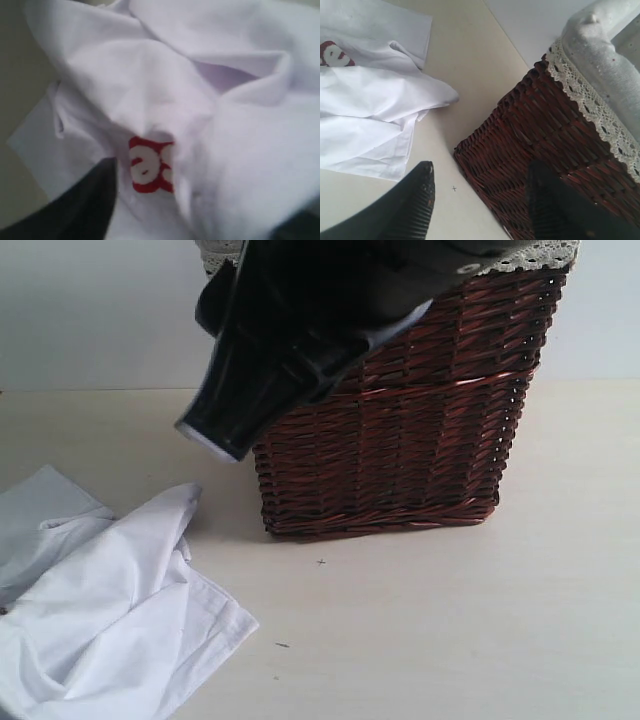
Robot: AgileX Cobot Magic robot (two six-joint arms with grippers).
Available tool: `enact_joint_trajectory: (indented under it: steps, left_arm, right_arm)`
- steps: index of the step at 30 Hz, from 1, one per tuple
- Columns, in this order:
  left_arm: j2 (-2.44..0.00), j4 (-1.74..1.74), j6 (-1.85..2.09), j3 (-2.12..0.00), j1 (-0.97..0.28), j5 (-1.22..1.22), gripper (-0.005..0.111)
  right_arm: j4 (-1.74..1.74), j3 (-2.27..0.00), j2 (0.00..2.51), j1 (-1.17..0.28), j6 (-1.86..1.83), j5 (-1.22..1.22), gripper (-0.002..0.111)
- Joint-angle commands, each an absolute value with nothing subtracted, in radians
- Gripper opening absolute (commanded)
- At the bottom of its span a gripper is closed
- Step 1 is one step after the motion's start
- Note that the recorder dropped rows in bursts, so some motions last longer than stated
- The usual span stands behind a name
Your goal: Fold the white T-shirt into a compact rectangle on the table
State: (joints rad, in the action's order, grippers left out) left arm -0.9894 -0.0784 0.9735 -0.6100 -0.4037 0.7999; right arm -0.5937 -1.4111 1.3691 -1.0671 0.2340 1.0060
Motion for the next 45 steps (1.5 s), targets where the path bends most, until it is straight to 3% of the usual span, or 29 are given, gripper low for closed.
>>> enact_joint_trajectory:
  steps: [1,2,10,16,20,30,35,40,43,45]
  left_arm:
    - [-0.983,-0.293,0.660,-0.594,-0.408,0.687,0.099]
    - [-0.974,-0.332,0.619,-0.596,-0.408,0.684,0.106]
    - [-0.839,-0.316,0.278,-0.597,-0.408,0.543,0.104]
    - [-0.804,0.031,0.508,-0.621,-0.457,0.755,0.101]
    - [-0.836,0.082,0.542,-0.651,-0.465,0.921,0.101]
    - [-0.838,0.383,0.687,-0.789,-0.465,1.018,0.101]
    - [-0.850,0.248,0.616,-0.794,-0.465,1.003,0.101]
    - [-0.871,0.044,0.464,-0.754,-0.451,0.841,0.100]
    - [-0.944,-0.107,0.334,-0.753,-0.399,0.826,0.093]
    - [-1.010,-0.164,0.268,-0.753,-0.364,0.826,0.080]
  right_arm:
    - [-0.585,-1.412,1.360,-1.063,0.215,1.018,0.054]
    - [-0.585,-1.412,1.360,-1.063,0.211,1.018,0.054]
    - [-0.578,-1.412,1.360,-1.063,0.211,1.018,0.054]
    - [-0.575,-1.412,1.360,-1.063,0.211,1.021,0.050]
    - [-0.575,-1.412,1.360,-1.063,0.211,1.021,0.050]
    - [-0.557,-1.412,1.360,-1.063,0.202,1.021,0.050]
    - [-0.557,-1.412,1.360,-1.063,0.202,1.021,0.050]
    - [-0.553,-1.412,1.360,-1.063,0.202,1.021,0.050]
    - [-0.551,-1.412,1.360,-1.063,0.202,1.022,0.050]
    - [-0.551,-1.412,1.360,-1.063,0.202,1.022,0.050]
